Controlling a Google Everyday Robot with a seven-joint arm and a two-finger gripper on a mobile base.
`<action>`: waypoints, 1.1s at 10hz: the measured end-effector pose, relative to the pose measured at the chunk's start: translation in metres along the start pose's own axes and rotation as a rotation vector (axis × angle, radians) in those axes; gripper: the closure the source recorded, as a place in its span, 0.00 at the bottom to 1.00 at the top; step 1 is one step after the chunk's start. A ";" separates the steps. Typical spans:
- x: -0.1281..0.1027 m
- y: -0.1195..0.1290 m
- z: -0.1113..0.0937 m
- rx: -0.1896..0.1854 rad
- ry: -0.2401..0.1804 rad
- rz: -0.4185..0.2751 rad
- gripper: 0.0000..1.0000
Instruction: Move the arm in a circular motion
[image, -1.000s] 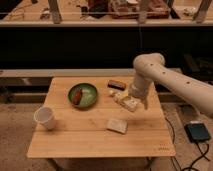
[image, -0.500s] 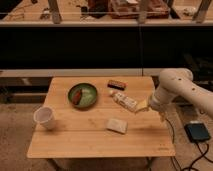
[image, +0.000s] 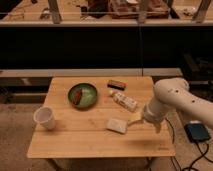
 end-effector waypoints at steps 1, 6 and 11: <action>-0.011 -0.018 0.008 0.003 -0.014 -0.011 0.20; -0.034 -0.137 0.065 0.007 -0.120 -0.208 0.20; 0.026 -0.256 0.097 0.016 -0.153 -0.434 0.20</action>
